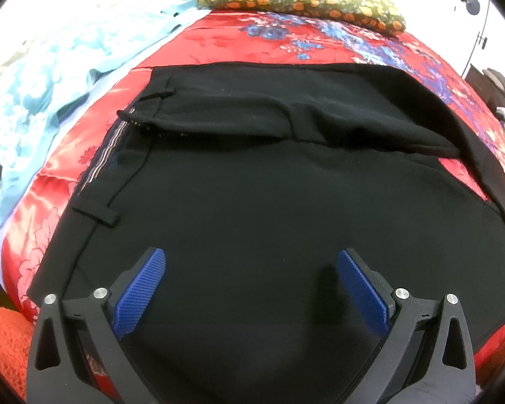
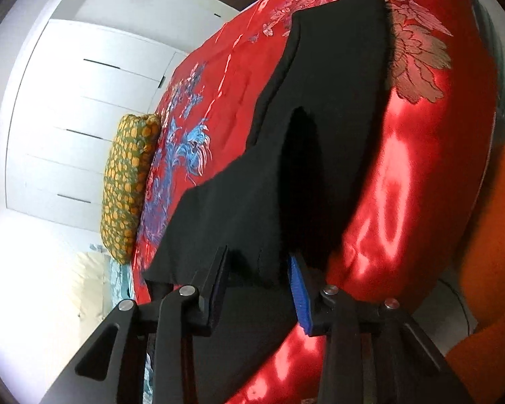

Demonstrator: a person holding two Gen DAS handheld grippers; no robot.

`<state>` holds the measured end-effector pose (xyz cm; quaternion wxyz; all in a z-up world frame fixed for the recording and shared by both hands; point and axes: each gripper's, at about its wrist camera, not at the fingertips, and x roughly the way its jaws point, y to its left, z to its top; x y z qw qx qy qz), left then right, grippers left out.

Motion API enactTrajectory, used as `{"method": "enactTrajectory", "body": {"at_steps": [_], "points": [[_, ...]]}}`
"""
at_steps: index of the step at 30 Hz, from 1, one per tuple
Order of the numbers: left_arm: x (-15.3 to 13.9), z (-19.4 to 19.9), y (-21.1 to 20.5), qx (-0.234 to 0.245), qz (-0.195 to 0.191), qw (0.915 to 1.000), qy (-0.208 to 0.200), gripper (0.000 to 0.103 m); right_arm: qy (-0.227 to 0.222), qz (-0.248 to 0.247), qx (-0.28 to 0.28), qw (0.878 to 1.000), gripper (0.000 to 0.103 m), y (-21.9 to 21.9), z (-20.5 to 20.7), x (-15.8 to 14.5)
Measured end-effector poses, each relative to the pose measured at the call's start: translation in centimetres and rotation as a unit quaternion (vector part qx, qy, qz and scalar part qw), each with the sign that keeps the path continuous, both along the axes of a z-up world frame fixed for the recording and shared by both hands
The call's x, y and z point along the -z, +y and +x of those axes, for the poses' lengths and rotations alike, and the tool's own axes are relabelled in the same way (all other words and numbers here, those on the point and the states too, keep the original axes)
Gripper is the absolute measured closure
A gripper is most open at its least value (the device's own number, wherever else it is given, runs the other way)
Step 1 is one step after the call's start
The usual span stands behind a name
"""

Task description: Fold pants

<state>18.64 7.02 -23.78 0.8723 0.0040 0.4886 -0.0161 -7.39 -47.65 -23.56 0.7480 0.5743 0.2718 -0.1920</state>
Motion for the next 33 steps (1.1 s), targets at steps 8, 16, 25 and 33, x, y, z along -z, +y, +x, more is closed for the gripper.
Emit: {"method": "enactTrajectory", "body": {"at_steps": [8, 16, 25, 33], "points": [[0.2, 0.2, 0.0, -0.003, 0.003, 1.0000, 0.002, 0.001, -0.014, 0.034, 0.024, 0.999, 0.049, -0.1, 0.0, 0.7], [0.4, 0.3, -0.4, 0.010, 0.020, 0.9997, 0.009, 0.001, 0.036, -0.030, 0.003, 0.999, 0.078, 0.1, 1.9, -0.7], [-3.6, 9.8, -4.0, 0.031, -0.111, 0.9910, 0.069, 0.001, 0.003, -0.174, -0.117, 0.978, 0.084, 0.7, 5.1, -9.8], [-2.9, 24.8, -10.5, -0.012, -0.210, 0.9665, 0.147, 0.001, -0.005, -0.226, -0.162, 0.961, 0.085, 0.8, 5.6, -11.4]]}}
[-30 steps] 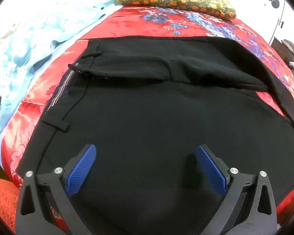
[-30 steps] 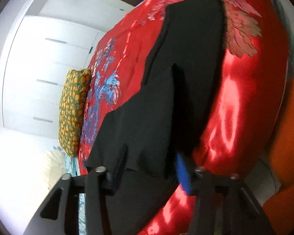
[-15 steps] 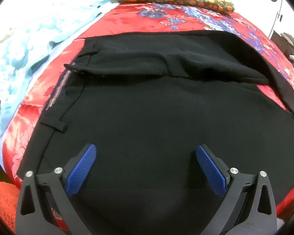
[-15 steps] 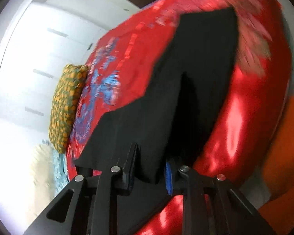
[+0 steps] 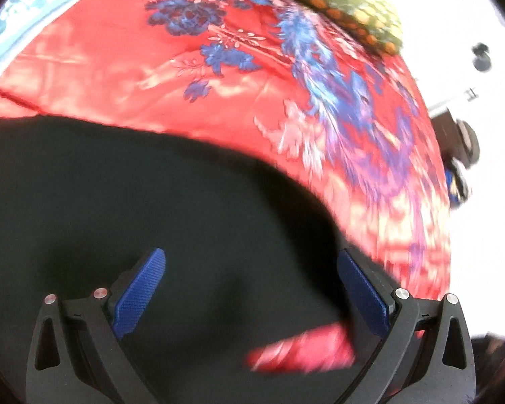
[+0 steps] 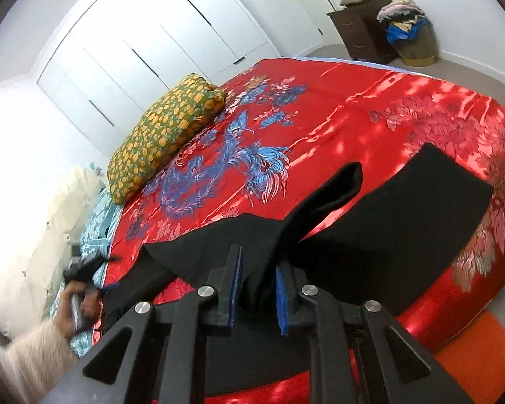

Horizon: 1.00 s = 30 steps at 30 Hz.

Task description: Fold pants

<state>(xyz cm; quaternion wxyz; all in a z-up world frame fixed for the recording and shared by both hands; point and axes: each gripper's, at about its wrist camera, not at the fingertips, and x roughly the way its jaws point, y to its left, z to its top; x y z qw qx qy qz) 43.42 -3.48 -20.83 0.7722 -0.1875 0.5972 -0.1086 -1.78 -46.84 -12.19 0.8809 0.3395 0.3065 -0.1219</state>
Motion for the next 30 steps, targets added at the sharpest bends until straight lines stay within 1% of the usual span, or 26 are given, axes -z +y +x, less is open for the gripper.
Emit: {"method": "enactTrajectory", "body": {"at_steps": [3, 4, 5, 8, 9, 10, 11, 12, 13, 15, 16, 18, 20, 21, 23, 24, 25, 26, 27, 28, 29, 30], "points": [[1.9, 3.3, -1.0, -0.029, -0.003, 0.9992, 0.028, 0.002, -0.004, -0.007, -0.005, 1.000, 0.086, -0.5, -0.6, -0.3], [2.3, 3.9, -1.2, -0.036, -0.003, 0.9988, 0.033, 0.007, -0.006, -0.012, -0.007, 1.000, 0.086, -0.7, -1.0, -0.6], [2.9, 4.6, -1.5, -0.043, -0.004, 0.9983, 0.040, 0.016, -0.007, -0.015, -0.009, 1.000, 0.086, -0.9, -1.2, -1.0], [4.8, 5.8, -1.4, -0.060, -0.014, 0.9958, 0.068, 0.029, -0.018, -0.028, -0.017, 0.999, 0.086, -1.5, -2.0, -2.1], [5.4, 5.9, -1.3, -0.067, -0.012, 0.9949, 0.075, 0.032, -0.021, -0.029, -0.021, 0.999, 0.086, -1.7, -2.2, -2.3], [5.6, 5.8, -1.2, -0.072, -0.008, 0.9946, 0.074, 0.041, -0.023, -0.029, -0.024, 0.999, 0.086, -2.0, -2.4, -2.7], [5.6, 5.7, -1.1, -0.076, -0.004, 0.9947, 0.069, 0.065, -0.023, -0.030, -0.026, 0.999, 0.086, -2.0, -2.5, -2.9], [5.3, 5.4, -0.7, -0.080, 0.002, 0.9951, 0.057, 0.082, -0.024, -0.032, -0.030, 0.999, 0.086, -2.2, -2.8, -3.1], [5.2, 5.3, -0.4, -0.085, 0.007, 0.9950, 0.052, 0.096, -0.024, -0.032, -0.031, 0.999, 0.086, -2.4, -2.8, -3.3], [4.4, 4.2, 1.1, -0.101, -0.036, 0.9937, 0.035, 0.097, -0.020, -0.030, -0.032, 0.999, 0.086, -2.8, -3.0, -3.3], [3.5, 3.2, 2.0, -0.107, -0.057, 0.9924, 0.021, 0.098, -0.015, -0.033, -0.031, 0.999, 0.086, -3.2, -2.8, -3.1], [1.3, 1.5, 3.1, -0.105, -0.071, 0.9919, -0.005, 0.098, -0.005, -0.033, -0.028, 0.999, 0.086, -4.6, -1.9, -2.6], [-2.5, -1.3, 4.3, -0.099, -0.070, 0.9912, -0.054, 0.098, -0.003, -0.025, -0.028, 0.999, 0.087, -6.3, -0.7, -2.3], [-5.2, -3.8, 5.1, -0.096, -0.067, 0.9889, -0.092, 0.098, -0.009, -0.025, -0.028, 0.999, 0.087, -7.4, 0.2, -2.5], [-8.8, -8.2, 6.1, -0.090, -0.050, 0.9833, -0.150, 0.098, -0.013, -0.033, -0.034, 0.999, 0.087, -8.7, 1.0, -3.0], [-10.0, -11.0, 6.8, -0.085, -0.038, 0.9802, -0.174, 0.098, -0.005, -0.035, -0.040, 0.999, 0.087, -9.7, 1.6, -3.0], [-10.4, -14.2, 7.5, -0.081, -0.025, 0.9781, -0.190, 0.097, 0.000, -0.025, -0.044, 0.999, 0.087, -10.5, 1.8, -2.6], [-9.9, -17.6, 7.9, -0.074, -0.008, 0.9779, -0.195, 0.097, 0.009, -0.017, -0.050, 0.999, 0.087, -11.0, 2.0, -2.1], [-9.0, -19.2, 7.9, -0.067, 0.005, 0.9794, -0.190, 0.097, 0.033, -0.020, -0.054, 0.998, 0.087, -11.4, 2.2, -1.3], [-7.0, -21.6, 7.7, -0.055, 0.031, 0.9836, -0.169, 0.097, 0.070, -0.035, -0.054, 0.995, 0.087, -11.8, 2.3, 0.2], [-5.3, -23.0, 7.6, -0.048, 0.043, 0.9868, -0.148, 0.097, 0.097, -0.041, -0.055, 0.993, 0.087, -12.1, 2.4, 1.5], [-2.8, -24.4, 7.4, -0.041, 0.051, 0.9910, -0.116, 0.097, 0.124, -0.050, -0.053, 0.990, 0.087, -12.2, 2.5, 2.6]]}}
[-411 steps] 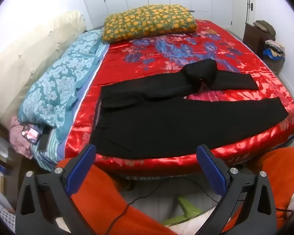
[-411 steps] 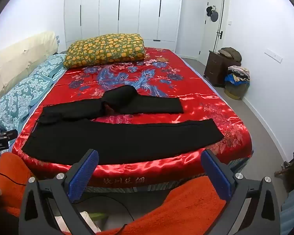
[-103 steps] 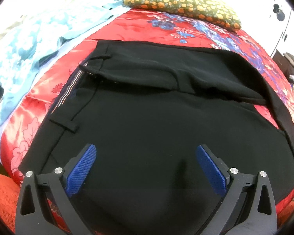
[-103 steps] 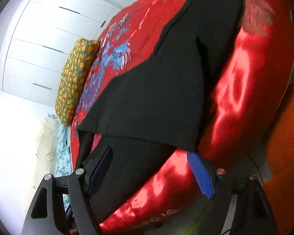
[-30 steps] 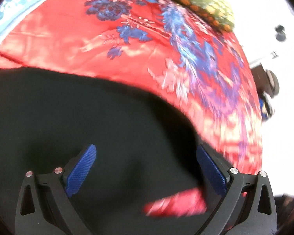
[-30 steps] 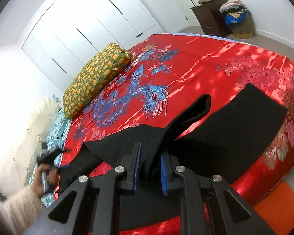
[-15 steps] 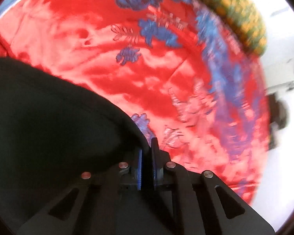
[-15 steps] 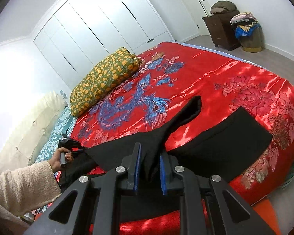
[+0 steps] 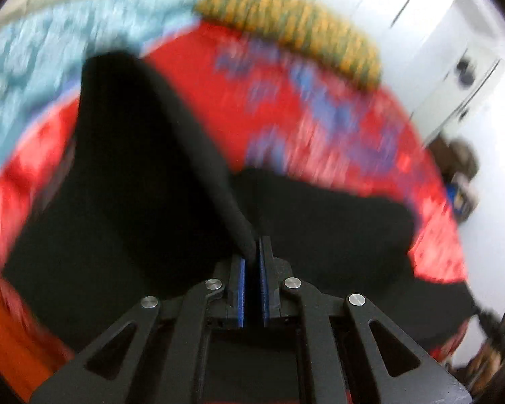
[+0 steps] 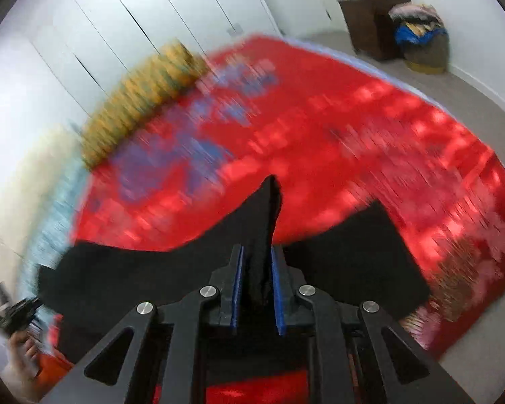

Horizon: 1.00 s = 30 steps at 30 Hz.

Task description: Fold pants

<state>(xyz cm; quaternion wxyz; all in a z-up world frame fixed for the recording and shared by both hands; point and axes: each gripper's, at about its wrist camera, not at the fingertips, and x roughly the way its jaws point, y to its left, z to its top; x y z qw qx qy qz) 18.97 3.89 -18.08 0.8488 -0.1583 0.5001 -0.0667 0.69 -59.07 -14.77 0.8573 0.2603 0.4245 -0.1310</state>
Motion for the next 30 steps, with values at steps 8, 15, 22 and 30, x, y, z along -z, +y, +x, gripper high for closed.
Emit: {"method": "enactTrajectory", "body": {"at_steps": [8, 15, 22, 30], "points": [[1.2, -2.6, -2.5, 0.022, 0.023, 0.9994, 0.012, 0.099, 0.091, -0.109, -0.027, 0.990, 0.088, -0.2, -0.4, 2.9], [1.1, -4.6, -4.5, 0.065, 0.023, 0.9973, 0.026, 0.099, 0.109, -0.155, -0.011, 0.982, 0.088, -2.1, -1.2, 2.6], [2.3, -6.0, -6.6, 0.107, 0.034, 0.9925, 0.050, 0.099, 0.116, -0.157, 0.023, 0.980, 0.088, -4.1, -2.9, 3.2], [2.9, -6.6, -6.8, 0.119, 0.047, 0.9898, 0.063, 0.098, 0.139, -0.156, 0.031, 0.977, 0.088, -4.4, -3.4, 5.0]]}}
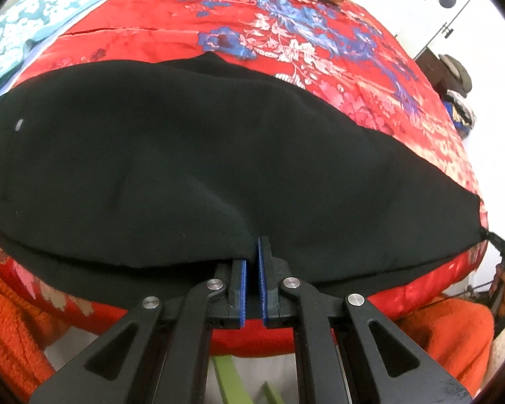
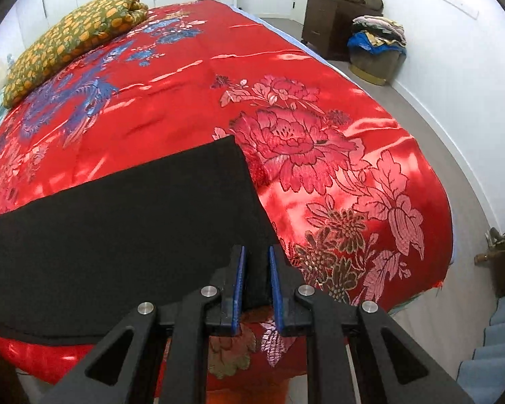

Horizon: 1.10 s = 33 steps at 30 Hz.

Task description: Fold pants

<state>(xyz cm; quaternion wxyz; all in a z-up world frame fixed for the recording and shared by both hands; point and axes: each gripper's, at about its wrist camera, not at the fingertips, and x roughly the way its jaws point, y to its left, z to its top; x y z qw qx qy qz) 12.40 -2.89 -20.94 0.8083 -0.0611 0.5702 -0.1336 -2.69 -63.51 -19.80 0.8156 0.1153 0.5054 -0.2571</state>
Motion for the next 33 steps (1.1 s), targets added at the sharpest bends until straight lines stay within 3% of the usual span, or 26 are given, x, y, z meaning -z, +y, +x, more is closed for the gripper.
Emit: {"method": "enactTrajectory", "body": {"at_steps": [10, 21, 33], "points": [[0.7, -0.3, -0.5, 0.010, 0.025, 0.9996, 0.004, 0.098, 0.007, -0.028, 0.004, 1.000, 0.088, 1.0, 0.1, -0.2], [0.3, -0.8, 0.2, 0.010, 0.009, 0.9999, 0.005, 0.099, 0.025, -0.045, 0.009, 0.999, 0.088, 1.5, 0.2, -0.2], [0.6, -2.0, 0.1, 0.023, 0.023, 0.9993, 0.016, 0.099, 0.042, -0.052, 0.014, 0.998, 0.088, 1.6, 0.6, 0.3]]}}
